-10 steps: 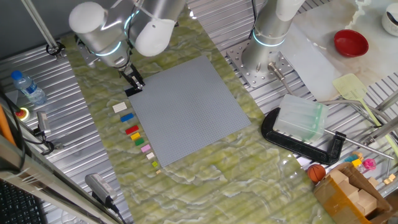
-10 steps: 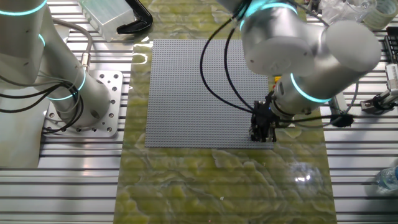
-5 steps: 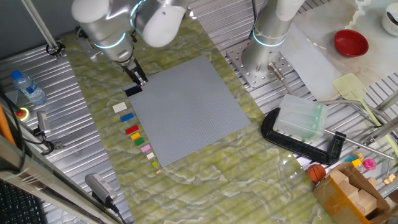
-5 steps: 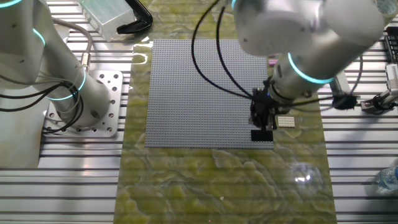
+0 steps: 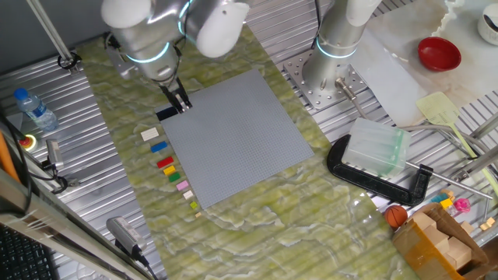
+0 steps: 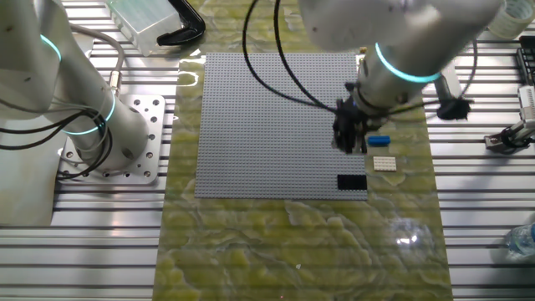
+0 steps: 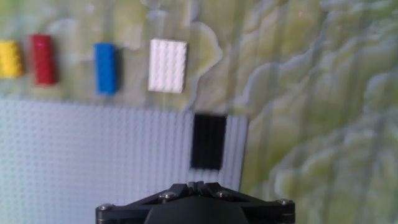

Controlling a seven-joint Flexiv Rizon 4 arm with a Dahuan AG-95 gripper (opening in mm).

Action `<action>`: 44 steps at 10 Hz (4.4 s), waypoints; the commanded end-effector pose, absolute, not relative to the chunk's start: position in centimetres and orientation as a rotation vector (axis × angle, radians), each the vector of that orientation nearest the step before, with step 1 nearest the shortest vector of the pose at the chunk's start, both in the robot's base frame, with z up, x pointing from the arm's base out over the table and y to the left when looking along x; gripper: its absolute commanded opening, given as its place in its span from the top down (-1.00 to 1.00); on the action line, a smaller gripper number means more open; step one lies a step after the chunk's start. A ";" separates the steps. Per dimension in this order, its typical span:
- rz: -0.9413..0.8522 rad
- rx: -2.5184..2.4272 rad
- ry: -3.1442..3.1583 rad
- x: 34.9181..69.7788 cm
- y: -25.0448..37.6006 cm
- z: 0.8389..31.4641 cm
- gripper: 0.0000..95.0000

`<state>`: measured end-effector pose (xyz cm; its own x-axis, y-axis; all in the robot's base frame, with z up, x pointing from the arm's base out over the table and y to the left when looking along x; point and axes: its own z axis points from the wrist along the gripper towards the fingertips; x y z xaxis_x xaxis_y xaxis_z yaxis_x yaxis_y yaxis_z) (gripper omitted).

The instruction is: Build with small Lego blocks

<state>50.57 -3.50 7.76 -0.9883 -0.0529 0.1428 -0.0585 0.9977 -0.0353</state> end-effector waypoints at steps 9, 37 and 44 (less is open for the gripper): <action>0.224 -0.057 -3.044 51.2 1.1 6.2 1.00; 0.123 -0.118 -3.193 48.4 -9.4 4.5 1.00; -0.039 -0.053 -3.149 53.1 -12.4 4.9 1.00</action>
<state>52.93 -12.49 4.81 -0.9996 0.0238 0.0163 0.0241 0.9995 0.0184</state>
